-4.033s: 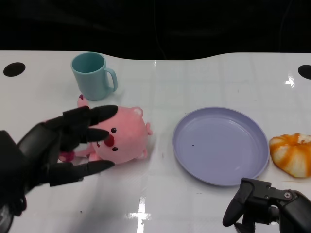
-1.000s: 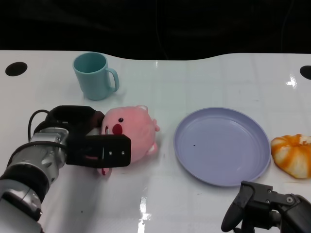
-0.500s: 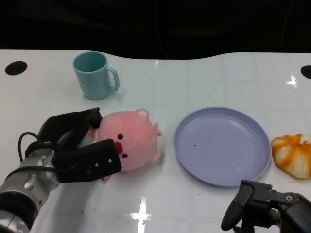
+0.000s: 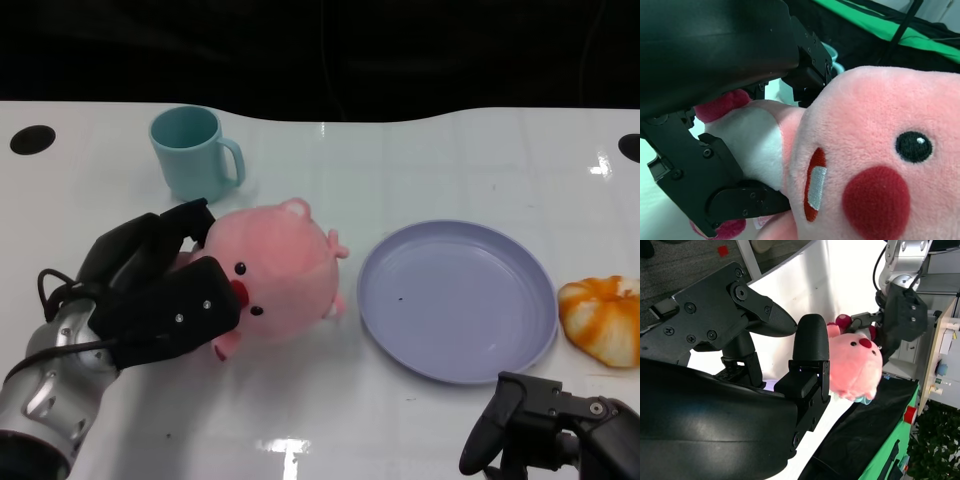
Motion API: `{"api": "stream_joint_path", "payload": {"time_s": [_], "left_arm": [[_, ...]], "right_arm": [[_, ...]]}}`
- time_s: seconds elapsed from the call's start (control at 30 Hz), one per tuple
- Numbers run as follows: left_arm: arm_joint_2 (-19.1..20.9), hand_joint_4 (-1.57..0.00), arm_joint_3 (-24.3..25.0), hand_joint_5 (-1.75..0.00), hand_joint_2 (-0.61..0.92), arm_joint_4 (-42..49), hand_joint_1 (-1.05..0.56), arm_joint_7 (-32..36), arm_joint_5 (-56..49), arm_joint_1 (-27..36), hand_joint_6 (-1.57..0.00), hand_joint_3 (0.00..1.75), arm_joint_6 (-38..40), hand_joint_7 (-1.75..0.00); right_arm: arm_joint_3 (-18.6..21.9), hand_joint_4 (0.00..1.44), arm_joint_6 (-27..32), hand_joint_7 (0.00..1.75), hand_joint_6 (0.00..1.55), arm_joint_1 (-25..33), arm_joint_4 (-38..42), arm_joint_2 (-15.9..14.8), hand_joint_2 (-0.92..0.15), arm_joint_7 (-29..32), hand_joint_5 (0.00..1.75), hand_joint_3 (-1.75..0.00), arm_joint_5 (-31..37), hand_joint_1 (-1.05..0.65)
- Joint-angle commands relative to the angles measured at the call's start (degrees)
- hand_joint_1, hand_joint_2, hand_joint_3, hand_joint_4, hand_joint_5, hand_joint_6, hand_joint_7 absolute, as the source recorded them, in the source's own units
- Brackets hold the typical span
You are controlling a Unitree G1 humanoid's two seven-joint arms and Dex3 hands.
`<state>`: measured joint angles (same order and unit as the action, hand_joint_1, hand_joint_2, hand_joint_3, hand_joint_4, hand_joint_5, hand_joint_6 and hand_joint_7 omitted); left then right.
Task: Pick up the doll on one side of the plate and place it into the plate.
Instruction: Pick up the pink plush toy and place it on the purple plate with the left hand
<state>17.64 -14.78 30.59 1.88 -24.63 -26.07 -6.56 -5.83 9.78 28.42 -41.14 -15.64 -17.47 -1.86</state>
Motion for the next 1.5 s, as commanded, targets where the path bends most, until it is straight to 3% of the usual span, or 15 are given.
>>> {"api": "stream_joint_path", "payload": {"time_s": [0.03,0.37,0.9,1.1,1.3,1.5], "left_arm": [[1.0,-0.95,0.6,-1.75,0.42,-4.4,-0.09,-2.4,-0.2,0.2,-0.74,1.28,2.7,-1.75],[-2.1,-0.95,-1.7,-1.75,0.41,-7.5,-0.15,-5.8,-1.2,-4.4,-0.75,1.33,4.5,-1.75],[-13.8,-0.97,-9.3,-1.75,0.37,1.2,-0.19,-3.0,-8.3,-16.0,-0.78,1.29,6.2,-1.75],[-18.4,-0.96,-11.2,-1.75,0.38,6.1,-0.20,-1.6,-10.0,-19.7,-0.74,1.23,7.4,-1.75],[-22.4,-0.93,-12.9,-1.75,0.52,11.8,-0.23,-0.7,-11.1,-23.2,-0.66,0.93,9.3,-1.74],[-25.6,-0.94,-13.1,-1.75,0.54,18.5,-0.24,0.7,-10.6,-26.5,-0.65,0.94,9.3,-1.73]], "right_arm": [[0.3,0.65,-0.4,1.39,0.60,-0.2,0.2,-0.4,-0.53,0.0,1.72,-1.11,-0.1,-0.18],[-0.2,0.65,-1.2,1.39,0.60,-0.5,1.3,-0.2,-0.53,0.2,1.72,-1.12,0.1,-0.20],[-0.7,0.67,-2.6,1.37,0.61,-0.8,2.6,0.1,-0.52,0.4,1.71,-1.11,0.1,-0.19],[-1.1,0.65,-2.3,1.37,0.61,-0.7,2.5,0.2,-0.53,0.4,1.71,-1.11,0.3,-0.19],[-1.5,0.66,-2.8,1.37,0.61,-0.5,2.4,0.1,-0.53,0.6,1.71,-1.09,0.8,-0.20],[-1.8,0.66,-2.9,1.36,0.61,-0.4,2.3,0.3,-0.55,0.7,1.71,-1.07,0.8,-0.22]]}}
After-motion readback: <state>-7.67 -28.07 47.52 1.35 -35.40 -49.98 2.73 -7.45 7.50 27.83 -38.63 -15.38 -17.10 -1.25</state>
